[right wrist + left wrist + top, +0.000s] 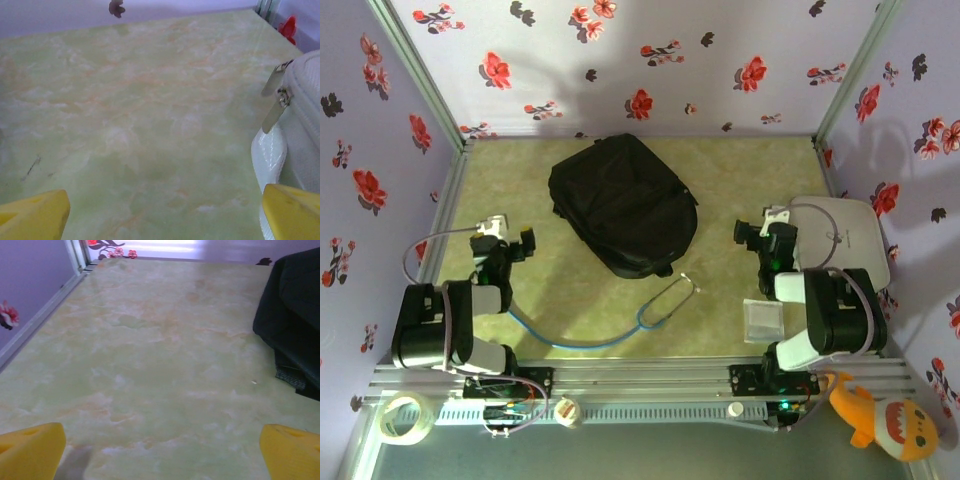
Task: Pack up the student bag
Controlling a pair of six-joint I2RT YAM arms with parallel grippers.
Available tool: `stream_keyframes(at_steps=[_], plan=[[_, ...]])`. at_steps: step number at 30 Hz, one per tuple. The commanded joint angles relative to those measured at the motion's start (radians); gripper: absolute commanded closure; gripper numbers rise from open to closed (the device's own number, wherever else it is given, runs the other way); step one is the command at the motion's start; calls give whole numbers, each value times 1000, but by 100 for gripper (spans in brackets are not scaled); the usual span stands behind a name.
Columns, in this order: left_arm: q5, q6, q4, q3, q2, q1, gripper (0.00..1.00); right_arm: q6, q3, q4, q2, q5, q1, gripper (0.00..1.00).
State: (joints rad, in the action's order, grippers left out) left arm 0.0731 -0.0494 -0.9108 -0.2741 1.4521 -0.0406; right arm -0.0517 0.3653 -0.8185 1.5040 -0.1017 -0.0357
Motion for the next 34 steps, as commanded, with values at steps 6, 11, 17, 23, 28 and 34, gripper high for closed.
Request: stream_keyframes(at_steps=[6, 11, 17, 23, 28, 34], plan=[[-43, -10, -43, -80, 88, -7, 0, 1, 9, -90, 52, 13, 14, 1], [-39, -7, 2, -105, 87, -2, 0, -36, 33, -52, 58, -40, 25, 1], [-39, 2, 9, -109, 89, 2, 0, -33, 31, -53, 58, -43, 26, 1], [-41, 11, 31, -121, 91, 11, 0, -34, 33, -52, 58, -43, 25, 1], [-40, 11, 40, -126, 92, 13, 0, -34, 33, -53, 58, -43, 25, 1], [-39, 11, 33, -122, 91, 11, 0, -30, 21, -68, 52, -29, 25, 1]])
